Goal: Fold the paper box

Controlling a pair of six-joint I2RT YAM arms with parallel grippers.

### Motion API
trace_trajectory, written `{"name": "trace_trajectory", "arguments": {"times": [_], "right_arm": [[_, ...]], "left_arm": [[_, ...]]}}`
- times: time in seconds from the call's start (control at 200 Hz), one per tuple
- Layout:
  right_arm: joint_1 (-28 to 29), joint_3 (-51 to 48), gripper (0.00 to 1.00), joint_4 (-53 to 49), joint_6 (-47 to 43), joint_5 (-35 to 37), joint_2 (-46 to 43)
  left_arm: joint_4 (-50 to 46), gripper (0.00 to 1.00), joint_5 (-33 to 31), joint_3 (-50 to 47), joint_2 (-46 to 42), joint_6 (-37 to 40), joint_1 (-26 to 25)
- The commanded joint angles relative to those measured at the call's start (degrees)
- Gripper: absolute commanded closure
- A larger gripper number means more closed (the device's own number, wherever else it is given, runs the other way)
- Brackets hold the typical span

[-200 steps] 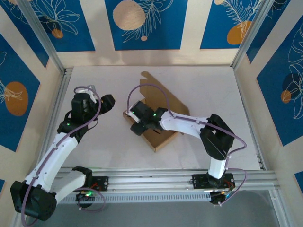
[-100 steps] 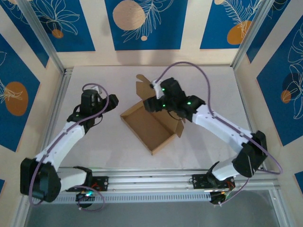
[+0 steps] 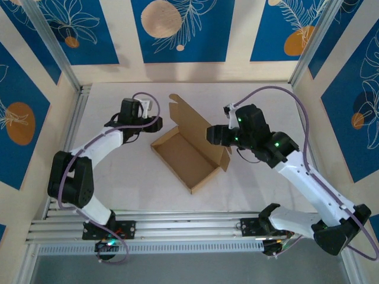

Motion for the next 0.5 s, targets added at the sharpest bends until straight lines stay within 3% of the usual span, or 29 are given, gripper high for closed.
{"name": "trace_trajectory", "arguments": {"times": [0.0, 0.105, 0.23, 0.335, 0.495], "right_arm": [[-1.22, -0.75, 0.37, -4.22, 0.1, -3.21, -3.49], [-3.35, -1.4, 0.36, -3.58, -0.25, -4.64, -5.57], [-5.44, -1.85, 0.36, -3.56, -0.44, -6.21, -6.68], [-6.14, -2.17, 0.36, -3.84, -1.07, -6.06, -7.69], [-8.35, -2.98, 0.36, -4.04, -1.44, -6.55, -9.09]], "left_arm": [[-9.68, 0.36, 2.39, 4.79, 4.54, 13.84, -2.52], [-11.67, 0.35, -0.59, 5.7, 7.25, 16.11, -3.5], [-10.02, 0.38, -3.35, 4.97, 9.72, 13.21, -4.16], [-10.75, 0.48, -14.15, 6.26, 12.33, 5.95, -5.25], [-5.53, 0.66, -17.45, 1.46, 10.78, -3.16, -5.84]]}}
